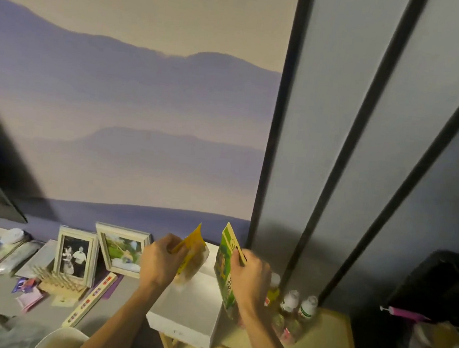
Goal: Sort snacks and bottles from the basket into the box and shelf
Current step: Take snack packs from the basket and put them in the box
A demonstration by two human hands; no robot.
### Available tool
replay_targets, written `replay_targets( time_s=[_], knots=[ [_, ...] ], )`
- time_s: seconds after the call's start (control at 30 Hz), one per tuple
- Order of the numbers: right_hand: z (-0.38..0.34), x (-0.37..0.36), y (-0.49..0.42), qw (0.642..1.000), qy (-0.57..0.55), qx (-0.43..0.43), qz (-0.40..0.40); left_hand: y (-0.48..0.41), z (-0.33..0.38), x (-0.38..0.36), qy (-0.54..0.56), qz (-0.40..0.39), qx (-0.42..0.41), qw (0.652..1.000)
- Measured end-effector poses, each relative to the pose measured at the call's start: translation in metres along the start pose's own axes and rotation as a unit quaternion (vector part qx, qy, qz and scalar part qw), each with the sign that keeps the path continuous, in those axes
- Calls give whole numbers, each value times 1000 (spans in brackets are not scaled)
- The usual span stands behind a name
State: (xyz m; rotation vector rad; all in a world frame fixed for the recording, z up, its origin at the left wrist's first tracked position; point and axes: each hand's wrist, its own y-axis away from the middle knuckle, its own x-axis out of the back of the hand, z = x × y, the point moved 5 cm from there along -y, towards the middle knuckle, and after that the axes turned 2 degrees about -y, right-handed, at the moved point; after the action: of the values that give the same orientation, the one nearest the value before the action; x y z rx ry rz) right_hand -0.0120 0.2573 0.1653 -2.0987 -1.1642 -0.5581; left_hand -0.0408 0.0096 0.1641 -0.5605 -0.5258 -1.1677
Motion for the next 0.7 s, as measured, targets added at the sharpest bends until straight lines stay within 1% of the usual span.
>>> replay_targets(
  time_s=[0.1,0.23,0.3,0.37,0.47,0.6,0.7],
  knots=[
    [0,-29,-17,1000,-7,6,-8,-23,-10,-17,5,-4,27,1000],
    [-2,-57,-30,1000,-4,16,-15,-49,-16,-37,1,-15,43,999],
    [1,-72,-27,999,-22,13,-25,-61,-24,-48,2,-25,42,999],
    [8,-91,-23,998,-52,-14,-28,-71,-32,-57,1,-30,41,999],
    [22,-119,-14,994,-66,-79,-27,-85,-50,-74,2,-40,49,998],
    [36,-156,-4,981,-64,-179,-27,-102,-88,-102,16,-83,49,995],
    [39,-184,2,970,-72,-234,5,-109,-115,-122,26,-93,35,995]
  ],
)
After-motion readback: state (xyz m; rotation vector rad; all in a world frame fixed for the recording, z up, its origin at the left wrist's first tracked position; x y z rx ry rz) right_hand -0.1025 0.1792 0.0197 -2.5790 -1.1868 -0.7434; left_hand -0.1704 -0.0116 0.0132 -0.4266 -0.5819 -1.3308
